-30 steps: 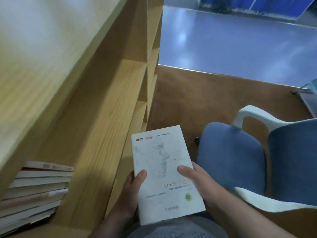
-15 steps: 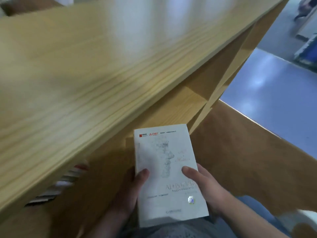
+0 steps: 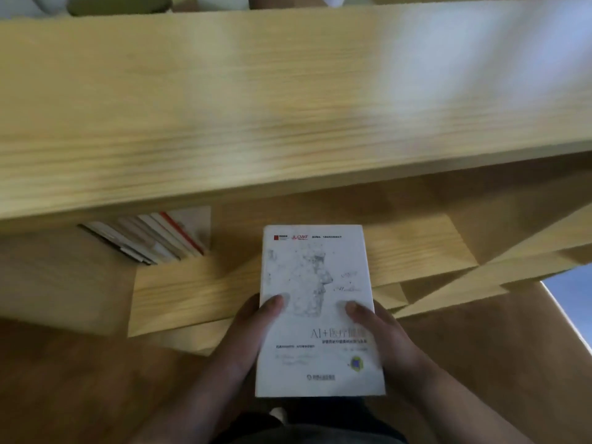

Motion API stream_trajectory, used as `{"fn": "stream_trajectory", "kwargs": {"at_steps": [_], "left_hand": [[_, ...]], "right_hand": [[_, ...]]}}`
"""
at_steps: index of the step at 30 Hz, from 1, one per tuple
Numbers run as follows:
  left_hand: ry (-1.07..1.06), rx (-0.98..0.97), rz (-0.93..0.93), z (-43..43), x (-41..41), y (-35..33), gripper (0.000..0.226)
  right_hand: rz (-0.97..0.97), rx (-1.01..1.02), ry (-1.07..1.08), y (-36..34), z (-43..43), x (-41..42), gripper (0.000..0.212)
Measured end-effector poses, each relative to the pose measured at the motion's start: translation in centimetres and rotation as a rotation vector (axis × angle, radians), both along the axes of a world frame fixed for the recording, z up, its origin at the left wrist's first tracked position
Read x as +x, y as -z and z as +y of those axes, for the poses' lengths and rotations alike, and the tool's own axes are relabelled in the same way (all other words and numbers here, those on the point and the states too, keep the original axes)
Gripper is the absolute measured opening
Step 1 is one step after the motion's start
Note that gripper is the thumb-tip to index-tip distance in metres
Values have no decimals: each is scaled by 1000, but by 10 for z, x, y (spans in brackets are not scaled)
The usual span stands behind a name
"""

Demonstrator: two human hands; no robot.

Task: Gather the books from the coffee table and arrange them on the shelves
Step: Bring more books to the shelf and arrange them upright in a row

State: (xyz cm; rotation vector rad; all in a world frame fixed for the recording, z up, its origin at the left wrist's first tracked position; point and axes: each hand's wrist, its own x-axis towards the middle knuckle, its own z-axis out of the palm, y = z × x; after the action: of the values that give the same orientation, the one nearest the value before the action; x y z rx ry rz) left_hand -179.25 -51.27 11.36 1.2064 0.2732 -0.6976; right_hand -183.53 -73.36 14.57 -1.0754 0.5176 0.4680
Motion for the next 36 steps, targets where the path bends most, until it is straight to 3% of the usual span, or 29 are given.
{"fn": "stream_trajectory", "kwargs": {"at_steps": [13,22,25,30,32,36], "left_hand": [[-107,-60,-19,29,-56,11,42],[-259,-95,-155,6,-48,6,53],[-326,-95,-226,-11,-27,8,55],[-404,-80,-393,-33,19,15,39],[-419,-76,-472,-37,40,17,49],[-452,-10,-579,-38,73,32,69]], "right_hand": [[-98,-204,-145,5,28,-35,45],[-178,-208,-218,9,0,-1,47],[-273,-241,-259,14,-17,32,57],[-478,-264,-334,24,-36,84,50],[-561,-276,-335,29,-43,104,58],[-703,-341,-349,44,-45,141,54]]}}
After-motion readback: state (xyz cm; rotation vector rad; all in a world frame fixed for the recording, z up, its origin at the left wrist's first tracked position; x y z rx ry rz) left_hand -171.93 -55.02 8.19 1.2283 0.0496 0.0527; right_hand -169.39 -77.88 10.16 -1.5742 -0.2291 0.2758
